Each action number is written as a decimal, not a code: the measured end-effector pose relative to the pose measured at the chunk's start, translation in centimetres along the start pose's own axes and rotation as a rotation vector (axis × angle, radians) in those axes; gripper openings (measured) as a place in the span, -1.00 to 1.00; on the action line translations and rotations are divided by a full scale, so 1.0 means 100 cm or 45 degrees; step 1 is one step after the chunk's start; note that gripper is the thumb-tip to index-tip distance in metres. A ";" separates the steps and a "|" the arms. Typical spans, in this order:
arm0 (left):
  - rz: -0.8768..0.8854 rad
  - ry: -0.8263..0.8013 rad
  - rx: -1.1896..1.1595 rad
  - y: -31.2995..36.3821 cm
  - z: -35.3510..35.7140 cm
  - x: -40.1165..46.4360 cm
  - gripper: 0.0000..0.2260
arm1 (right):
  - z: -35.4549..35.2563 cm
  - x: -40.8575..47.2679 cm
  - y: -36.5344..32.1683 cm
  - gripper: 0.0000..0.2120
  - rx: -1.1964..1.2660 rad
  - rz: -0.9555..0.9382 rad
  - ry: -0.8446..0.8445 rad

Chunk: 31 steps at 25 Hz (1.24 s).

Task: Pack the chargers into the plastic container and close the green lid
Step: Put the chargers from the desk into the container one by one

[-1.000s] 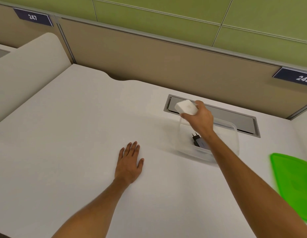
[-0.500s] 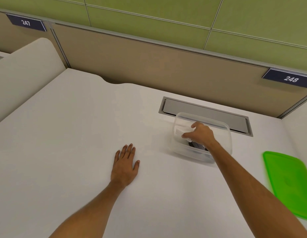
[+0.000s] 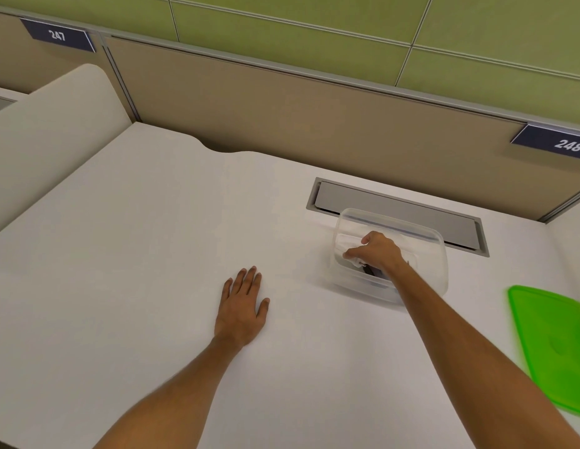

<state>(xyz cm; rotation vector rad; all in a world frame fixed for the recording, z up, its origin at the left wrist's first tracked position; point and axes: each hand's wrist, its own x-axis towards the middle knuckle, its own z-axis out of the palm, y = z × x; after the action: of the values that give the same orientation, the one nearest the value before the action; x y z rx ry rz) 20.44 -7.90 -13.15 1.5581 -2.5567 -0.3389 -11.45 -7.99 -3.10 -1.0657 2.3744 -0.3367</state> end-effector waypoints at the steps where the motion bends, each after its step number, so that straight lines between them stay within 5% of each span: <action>1: -0.001 -0.001 0.004 0.000 0.000 0.000 -0.44 | 0.001 0.000 -0.001 -0.38 -0.006 -0.002 0.006; 11: 0.002 0.012 0.003 0.000 0.000 0.000 -0.44 | 0.009 -0.010 -0.022 -0.19 -0.323 -0.004 0.034; 21: -0.005 -0.013 0.011 -0.001 0.001 0.000 -0.44 | 0.006 -0.008 -0.022 -0.32 -0.359 -0.034 0.008; 31: 0.011 0.014 -0.029 -0.002 0.000 0.000 -0.40 | -0.030 -0.007 -0.002 -0.58 -0.291 0.004 0.247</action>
<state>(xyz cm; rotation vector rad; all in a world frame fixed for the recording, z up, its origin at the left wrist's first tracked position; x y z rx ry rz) 20.60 -7.97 -13.18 1.5363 -2.5417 -0.3567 -12.59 -7.55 -0.23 -1.1774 2.6371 -0.1762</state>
